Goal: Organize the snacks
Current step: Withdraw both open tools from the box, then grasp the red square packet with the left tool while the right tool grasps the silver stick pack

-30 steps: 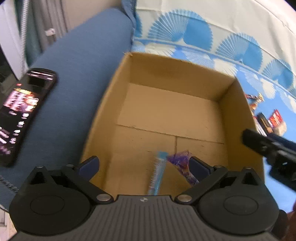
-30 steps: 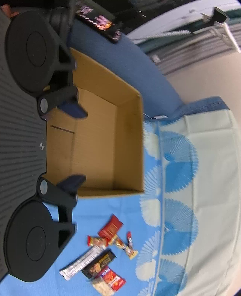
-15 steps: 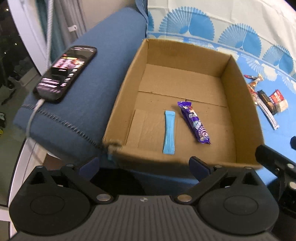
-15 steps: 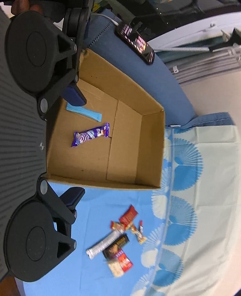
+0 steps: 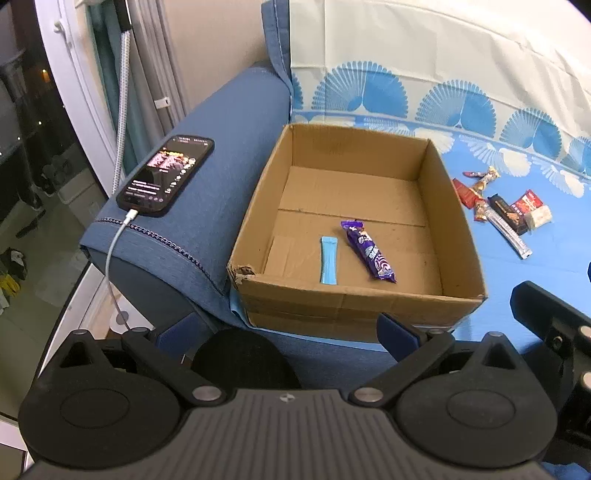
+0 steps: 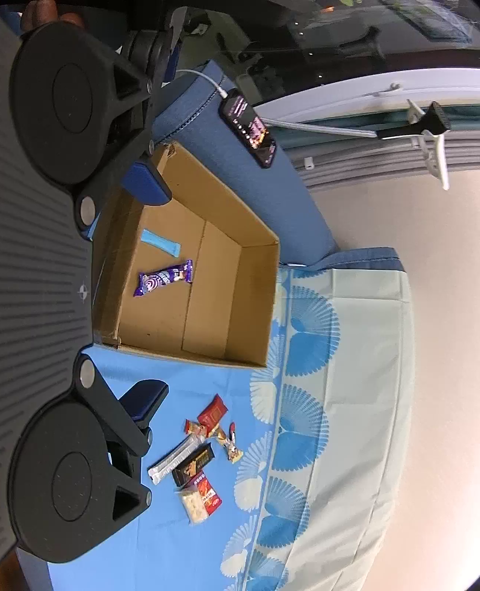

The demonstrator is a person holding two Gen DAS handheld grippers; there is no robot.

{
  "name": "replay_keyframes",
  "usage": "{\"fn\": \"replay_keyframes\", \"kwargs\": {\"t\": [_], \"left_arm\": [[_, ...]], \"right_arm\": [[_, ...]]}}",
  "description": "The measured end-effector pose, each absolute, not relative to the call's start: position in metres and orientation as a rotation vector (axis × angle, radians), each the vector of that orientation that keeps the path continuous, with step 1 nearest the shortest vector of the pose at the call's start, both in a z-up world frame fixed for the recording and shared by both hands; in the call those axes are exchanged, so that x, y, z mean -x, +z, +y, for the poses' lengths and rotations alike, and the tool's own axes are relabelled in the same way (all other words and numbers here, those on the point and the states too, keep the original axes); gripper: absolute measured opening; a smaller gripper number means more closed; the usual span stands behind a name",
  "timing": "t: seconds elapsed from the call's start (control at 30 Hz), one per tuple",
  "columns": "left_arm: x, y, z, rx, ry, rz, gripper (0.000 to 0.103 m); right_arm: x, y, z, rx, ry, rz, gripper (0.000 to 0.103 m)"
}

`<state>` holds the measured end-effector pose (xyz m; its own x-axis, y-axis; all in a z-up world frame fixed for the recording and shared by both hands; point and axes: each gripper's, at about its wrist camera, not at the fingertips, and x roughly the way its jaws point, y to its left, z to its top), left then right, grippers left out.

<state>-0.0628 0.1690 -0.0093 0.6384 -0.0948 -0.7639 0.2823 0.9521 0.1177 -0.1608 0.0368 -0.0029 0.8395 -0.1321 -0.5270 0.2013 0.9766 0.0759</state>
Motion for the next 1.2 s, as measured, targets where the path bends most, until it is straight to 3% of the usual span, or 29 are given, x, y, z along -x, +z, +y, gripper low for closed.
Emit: {"fn": "replay_keyframes", "kwargs": {"t": [1.2], "left_arm": [[0.099, 0.008, 0.169, -0.275, -0.231, 0.796, 0.103]], "right_arm": [[0.199, 0.011, 0.040, -0.150, -0.186, 0.455, 0.102]]}}
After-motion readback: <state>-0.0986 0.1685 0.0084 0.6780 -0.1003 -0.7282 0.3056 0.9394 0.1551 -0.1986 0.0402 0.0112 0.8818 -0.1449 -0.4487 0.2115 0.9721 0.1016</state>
